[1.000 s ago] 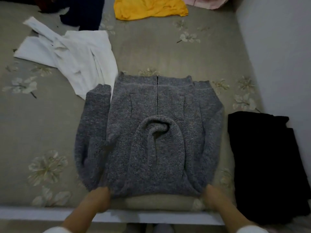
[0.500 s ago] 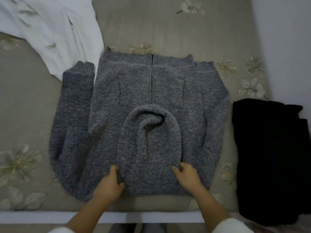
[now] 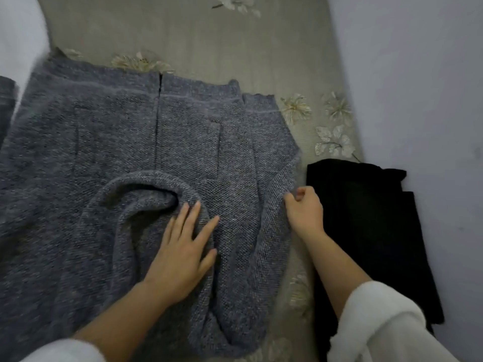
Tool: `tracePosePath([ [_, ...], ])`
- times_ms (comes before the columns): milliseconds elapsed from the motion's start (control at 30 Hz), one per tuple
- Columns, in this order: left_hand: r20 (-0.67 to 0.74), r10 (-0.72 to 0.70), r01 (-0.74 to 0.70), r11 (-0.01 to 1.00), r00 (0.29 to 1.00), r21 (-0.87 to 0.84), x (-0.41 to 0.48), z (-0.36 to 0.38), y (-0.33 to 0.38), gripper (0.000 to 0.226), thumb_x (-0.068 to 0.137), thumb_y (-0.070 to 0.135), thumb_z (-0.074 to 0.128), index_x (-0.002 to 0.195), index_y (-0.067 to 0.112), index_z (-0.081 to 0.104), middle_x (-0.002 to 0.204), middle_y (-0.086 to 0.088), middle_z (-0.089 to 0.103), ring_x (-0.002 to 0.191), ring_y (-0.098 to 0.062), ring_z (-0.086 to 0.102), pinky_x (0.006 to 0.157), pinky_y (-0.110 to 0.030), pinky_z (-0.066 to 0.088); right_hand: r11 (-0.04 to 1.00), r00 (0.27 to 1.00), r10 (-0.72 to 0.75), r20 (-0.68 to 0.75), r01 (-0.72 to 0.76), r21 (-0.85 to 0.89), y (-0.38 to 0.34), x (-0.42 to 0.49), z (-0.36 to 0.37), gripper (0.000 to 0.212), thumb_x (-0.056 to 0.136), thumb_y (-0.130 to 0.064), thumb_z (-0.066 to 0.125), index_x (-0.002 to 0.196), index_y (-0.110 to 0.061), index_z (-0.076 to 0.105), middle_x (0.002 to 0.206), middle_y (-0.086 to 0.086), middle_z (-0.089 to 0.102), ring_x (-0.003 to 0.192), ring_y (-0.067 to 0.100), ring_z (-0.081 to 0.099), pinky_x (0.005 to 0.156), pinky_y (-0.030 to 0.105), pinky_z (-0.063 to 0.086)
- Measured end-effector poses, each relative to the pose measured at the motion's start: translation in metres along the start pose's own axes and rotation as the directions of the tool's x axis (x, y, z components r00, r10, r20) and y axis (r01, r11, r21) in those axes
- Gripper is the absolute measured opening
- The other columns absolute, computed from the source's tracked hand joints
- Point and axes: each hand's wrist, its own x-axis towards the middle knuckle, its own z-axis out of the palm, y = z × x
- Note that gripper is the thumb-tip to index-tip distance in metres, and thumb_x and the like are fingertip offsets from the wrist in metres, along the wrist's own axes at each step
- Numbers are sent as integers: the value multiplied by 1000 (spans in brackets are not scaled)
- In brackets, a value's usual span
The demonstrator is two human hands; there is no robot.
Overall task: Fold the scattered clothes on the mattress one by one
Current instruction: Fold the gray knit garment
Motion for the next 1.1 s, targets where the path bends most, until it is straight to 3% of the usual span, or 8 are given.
tracePosePath([
  [67,44,-105,106,994,993,-15,11,23,-5,78,71,76,-17,141,42,-30,145,3,-46,130,-16,-47,113,-38,-17,999,999,34,-22,-33,29,0,23,7,36,94,-34,52,116,-5,53,118,10,57,102,25,53,78,25,32],
  [167,48,-175,170,982,983,80,14,47,-13,75,85,73,-4,148,35,-19,158,-6,-22,142,-20,-28,112,-39,-14,976,984,174,30,-177,130,0,53,16,48,96,-37,46,120,3,56,121,16,59,113,31,54,85,30,37],
  [267,48,-190,183,975,981,127,14,47,-10,73,88,71,1,148,36,-19,158,-6,-20,142,-20,-26,109,-37,-21,807,937,328,120,-344,480,-5,65,17,34,91,-33,55,98,-1,65,96,8,67,85,23,63,75,30,48],
  [400,62,-204,200,978,977,67,17,41,-5,75,70,78,-24,134,43,-40,146,1,-44,134,-17,-42,105,-36,-29,680,945,63,322,-277,679,-18,61,20,6,83,-14,68,86,-9,71,73,-1,72,68,12,66,71,26,52],
  [600,226,-239,227,971,944,78,20,28,3,83,51,78,-40,126,41,-50,133,4,-59,124,-17,-53,97,-34,-36,873,923,97,373,-259,413,-36,49,60,100,40,-49,89,121,-15,42,118,6,59,103,24,62,93,42,51],
  [700,256,-243,229,970,936,84,22,24,4,83,51,77,-39,125,41,-50,132,3,-60,121,-17,-55,92,-32,-39,692,873,195,448,-446,568,-42,59,56,65,59,-30,87,112,-6,59,99,11,71,89,28,69,87,45,55],
  [800,286,-248,237,969,926,76,23,22,5,85,51,78,-38,126,41,-48,132,3,-59,122,-17,-55,95,-33,-37,756,942,171,289,-314,575,-49,69,28,23,67,-15,78,87,-14,65,82,5,70,81,24,68,79,39,57],
  [1100,348,-254,227,967,902,117,23,16,7,83,51,77,-37,124,40,-51,129,2,-62,116,-17,-59,101,-39,-29,890,992,105,72,-126,438,-44,67,-109,13,84,0,60,79,-10,55,70,6,56,60,15,55,48,21,46],
])
